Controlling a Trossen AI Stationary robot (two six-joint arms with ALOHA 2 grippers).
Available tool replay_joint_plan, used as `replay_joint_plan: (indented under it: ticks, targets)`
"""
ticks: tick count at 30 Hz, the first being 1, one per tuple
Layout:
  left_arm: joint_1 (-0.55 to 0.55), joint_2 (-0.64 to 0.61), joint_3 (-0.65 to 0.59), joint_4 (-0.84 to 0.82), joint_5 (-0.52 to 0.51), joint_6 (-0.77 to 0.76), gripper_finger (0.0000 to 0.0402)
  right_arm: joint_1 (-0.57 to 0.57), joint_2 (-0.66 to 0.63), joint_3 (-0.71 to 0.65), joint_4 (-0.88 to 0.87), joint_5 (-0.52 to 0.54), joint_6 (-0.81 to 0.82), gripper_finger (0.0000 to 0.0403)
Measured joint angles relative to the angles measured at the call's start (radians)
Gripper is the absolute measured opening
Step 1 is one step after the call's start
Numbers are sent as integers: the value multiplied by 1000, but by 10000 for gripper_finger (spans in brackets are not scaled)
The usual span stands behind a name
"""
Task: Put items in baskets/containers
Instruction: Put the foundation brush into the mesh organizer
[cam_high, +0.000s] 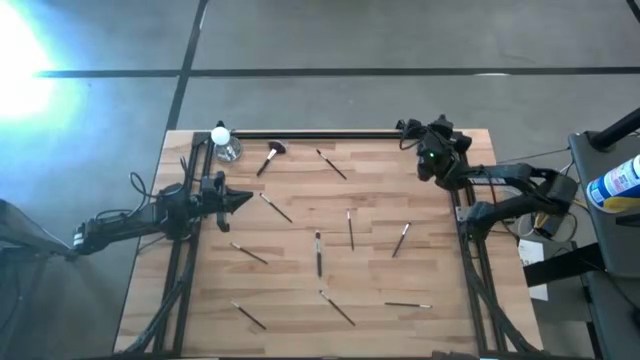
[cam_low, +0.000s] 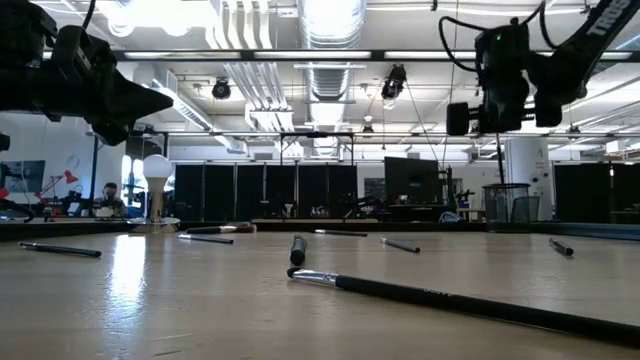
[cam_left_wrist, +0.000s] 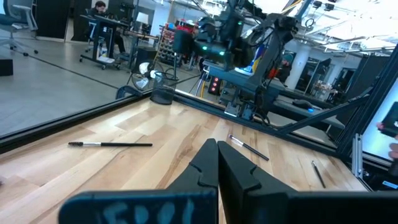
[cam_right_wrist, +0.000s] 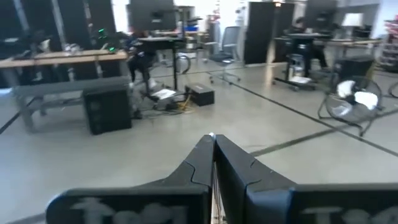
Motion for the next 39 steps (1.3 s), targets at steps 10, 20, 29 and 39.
replay_joint_plan:
  ticks: [10,20,29,39]
  targets:
    - [0,0,0,0,0,0,0,-45,93,11,374,-40,-255,8]
    - [0,0,0,0,0,0,0,-141,123,66,146,-74,-78,8]
    - [0,0,0,0,0,0,0,-211,124,189,-415,-172,285,8]
    - [0,0,0,0,0,0,0,-230,124,237,-627,-241,411,8]
